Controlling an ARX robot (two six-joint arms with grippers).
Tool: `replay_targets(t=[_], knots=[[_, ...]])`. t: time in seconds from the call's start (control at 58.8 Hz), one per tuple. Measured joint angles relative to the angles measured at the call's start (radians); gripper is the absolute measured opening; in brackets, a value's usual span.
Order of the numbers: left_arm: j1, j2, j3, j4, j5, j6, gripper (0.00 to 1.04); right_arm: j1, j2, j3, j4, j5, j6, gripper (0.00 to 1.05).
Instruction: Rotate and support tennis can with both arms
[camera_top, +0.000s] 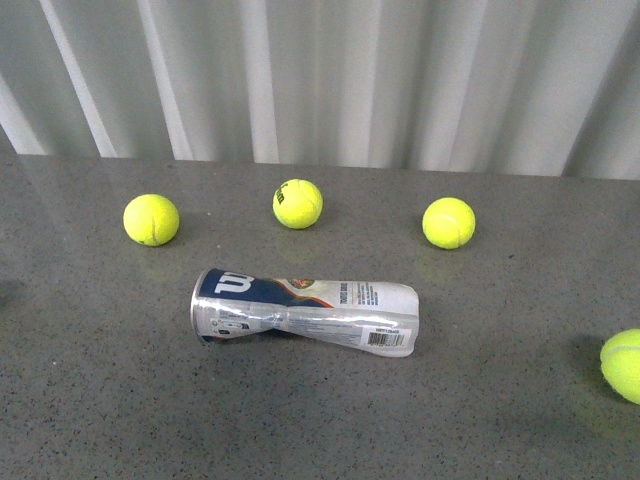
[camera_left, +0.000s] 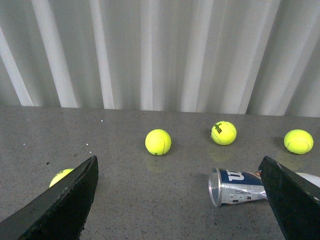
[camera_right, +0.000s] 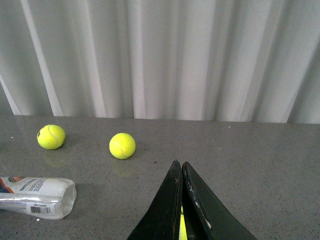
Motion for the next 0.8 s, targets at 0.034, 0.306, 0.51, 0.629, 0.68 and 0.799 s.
replay_targets(t=[0.034, 0.306, 0.51, 0.629, 0.68, 0.799], knots=[[0.0, 0.0, 0.0, 0.0, 0.0, 0.0, 0.98, 0.0, 0.0, 0.0, 0.0, 0.0, 0.0, 0.22], [0.008, 0.026, 0.013, -0.043, 0.023, -0.018, 0.98, 0.0, 0.0, 0.0, 0.0, 0.0, 0.0, 0.76], [0.009, 0.588, 0.42, -0.397, 0.053, -0.19, 0.98, 0.0, -0.001, 0.0, -0.001, -0.001, 0.001, 0.97], [-0.047, 0.883, 0.605, -0.206, 0.132, -0.218, 0.98, 0.0, -0.001, 0.0, -0.001, -0.001, 0.001, 0.98], [-0.075, 1.008, 0.663, -0.168, 0.154, -0.221, 0.98, 0.0, -0.001, 0.0, -0.001, -0.002, 0.001, 0.98], [-0.145, 1.301, 0.764, -0.121, 0.203, -0.223, 0.98, 0.0, -0.001, 0.0, -0.001, -0.002, 0.001, 0.98]])
